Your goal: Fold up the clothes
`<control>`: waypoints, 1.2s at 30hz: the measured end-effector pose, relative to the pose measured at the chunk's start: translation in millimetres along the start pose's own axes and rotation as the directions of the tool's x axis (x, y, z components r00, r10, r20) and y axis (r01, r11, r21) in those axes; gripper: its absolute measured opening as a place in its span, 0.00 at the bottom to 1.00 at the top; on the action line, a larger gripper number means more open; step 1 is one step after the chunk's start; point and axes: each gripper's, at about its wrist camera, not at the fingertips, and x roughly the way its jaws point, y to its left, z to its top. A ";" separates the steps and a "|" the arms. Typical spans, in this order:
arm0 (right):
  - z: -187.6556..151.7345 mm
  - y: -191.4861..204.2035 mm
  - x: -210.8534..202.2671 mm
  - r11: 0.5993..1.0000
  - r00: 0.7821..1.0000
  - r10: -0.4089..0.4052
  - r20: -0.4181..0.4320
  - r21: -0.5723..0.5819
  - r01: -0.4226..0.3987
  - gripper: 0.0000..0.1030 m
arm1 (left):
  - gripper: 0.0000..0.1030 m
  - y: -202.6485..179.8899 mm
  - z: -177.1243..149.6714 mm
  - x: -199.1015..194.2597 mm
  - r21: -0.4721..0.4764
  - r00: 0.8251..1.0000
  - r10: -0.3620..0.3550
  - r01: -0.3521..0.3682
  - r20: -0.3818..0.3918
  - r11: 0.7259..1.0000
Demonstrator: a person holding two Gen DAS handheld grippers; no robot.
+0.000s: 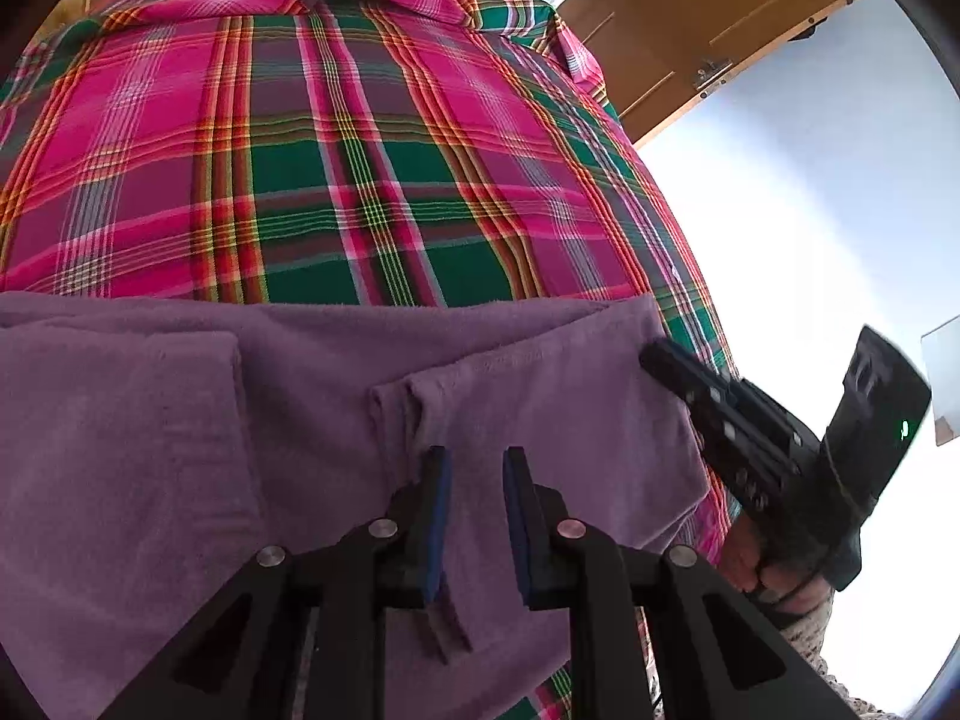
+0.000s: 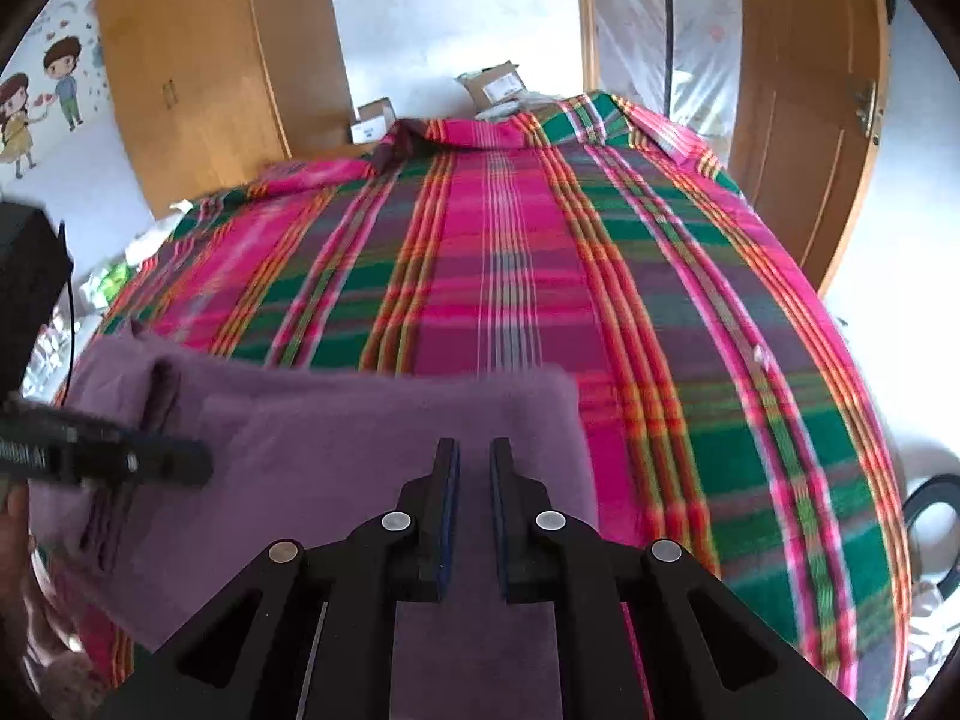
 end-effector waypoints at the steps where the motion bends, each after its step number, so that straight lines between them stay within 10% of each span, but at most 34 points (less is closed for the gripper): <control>1: -3.1 0.5 -1.4 1.000 1.000 -0.002 0.005 0.002 0.002 0.10 | 0.19 -0.3 -0.5 -0.5 0.002 1.000 0.000 0.000 0.001 1.000; 36: -36.7 122.9 -14.4 0.964 0.995 0.096 -0.004 -0.248 -0.094 0.10 | 0.19 90.2 -53.0 -113.8 -0.200 0.972 0.070 -0.024 0.224 0.980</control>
